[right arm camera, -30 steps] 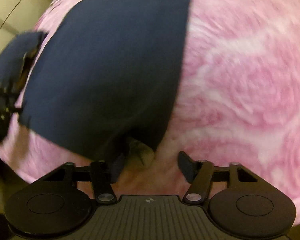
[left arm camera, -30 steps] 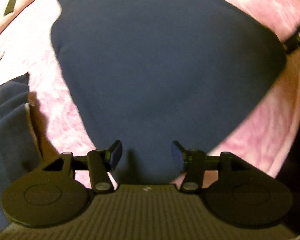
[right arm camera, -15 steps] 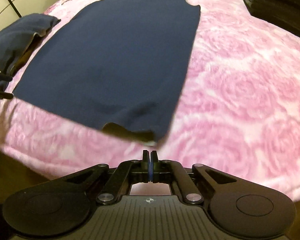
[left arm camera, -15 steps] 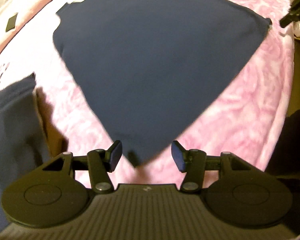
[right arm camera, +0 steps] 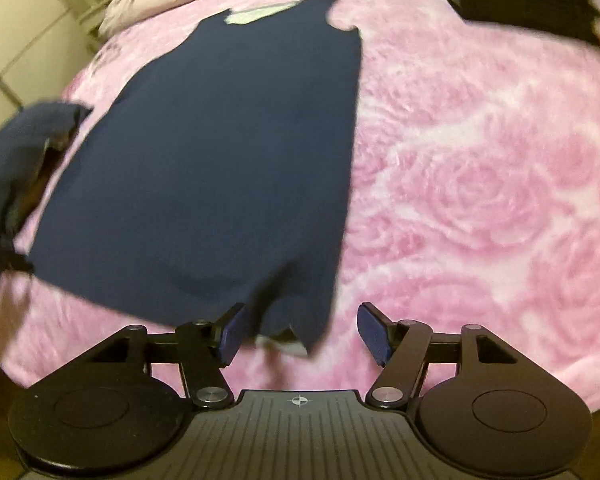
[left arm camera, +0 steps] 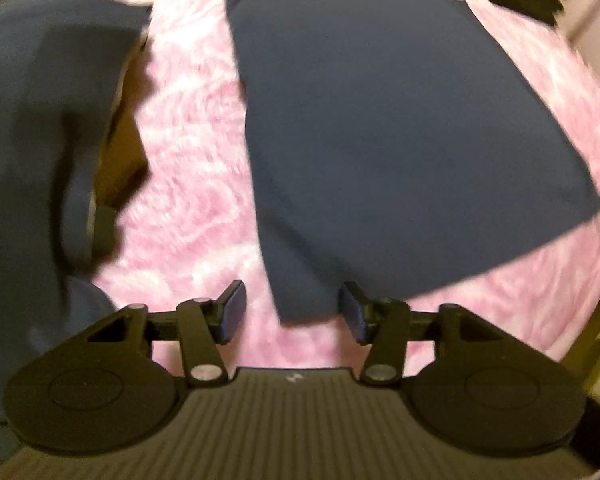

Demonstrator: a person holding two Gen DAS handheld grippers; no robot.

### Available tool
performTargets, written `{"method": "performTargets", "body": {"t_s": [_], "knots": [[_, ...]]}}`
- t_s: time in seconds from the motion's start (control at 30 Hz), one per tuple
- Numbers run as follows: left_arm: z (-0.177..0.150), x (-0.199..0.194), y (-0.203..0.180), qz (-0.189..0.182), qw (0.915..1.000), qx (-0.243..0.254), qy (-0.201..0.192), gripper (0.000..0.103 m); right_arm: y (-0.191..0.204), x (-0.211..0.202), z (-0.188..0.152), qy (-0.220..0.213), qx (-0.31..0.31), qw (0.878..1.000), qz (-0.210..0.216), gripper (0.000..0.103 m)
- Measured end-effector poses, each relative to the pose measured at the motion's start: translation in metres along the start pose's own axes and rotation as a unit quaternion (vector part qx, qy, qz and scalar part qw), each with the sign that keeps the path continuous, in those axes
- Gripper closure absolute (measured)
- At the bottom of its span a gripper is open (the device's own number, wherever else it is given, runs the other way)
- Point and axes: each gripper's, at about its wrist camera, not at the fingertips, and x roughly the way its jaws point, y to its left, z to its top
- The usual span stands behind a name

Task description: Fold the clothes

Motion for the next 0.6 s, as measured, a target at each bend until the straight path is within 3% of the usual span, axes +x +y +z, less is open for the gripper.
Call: {"method": "performTargets", "body": {"t_s": [0.1, 0.13, 0.17, 0.2, 0.27, 0.33, 0.6], "knots": [[0.003, 0.0, 0.004, -0.01, 0.9999, -0.014, 0.003, 0.068, -0.014, 0.016, 0.007, 0.021, 0.048, 0.998, 0.031, 0.04], [0.005, -0.001, 0.004, -0.011, 0.9998, -0.013, 0.007, 0.083, -0.016, 0.017, 0.009, 0.029, 0.06, 0.997, 0.035, 0.045], [0.007, -0.002, 0.004, -0.015, 0.9997, -0.013, 0.011, 0.099, -0.019, 0.018, 0.011, 0.037, 0.072, 0.996, 0.039, 0.06], [0.009, -0.003, 0.004, -0.021, 0.9996, -0.015, 0.015, 0.1, -0.021, 0.019, 0.012, 0.045, 0.085, 0.994, 0.043, 0.069], [0.012, -0.008, 0.0, -0.022, 0.9996, -0.002, 0.017, 0.101, -0.025, 0.02, 0.015, 0.062, 0.109, 0.991, 0.052, 0.1], [0.015, -0.02, -0.009, -0.019, 0.9996, 0.014, 0.015, 0.102, -0.03, 0.021, 0.018, 0.078, 0.134, 0.986, 0.06, 0.101], [0.017, -0.079, -0.057, -0.062, 0.9979, 0.021, 0.005, 0.102, -0.053, -0.073, 0.049, 0.08, 0.056, 0.995, 0.014, 0.103]]}}
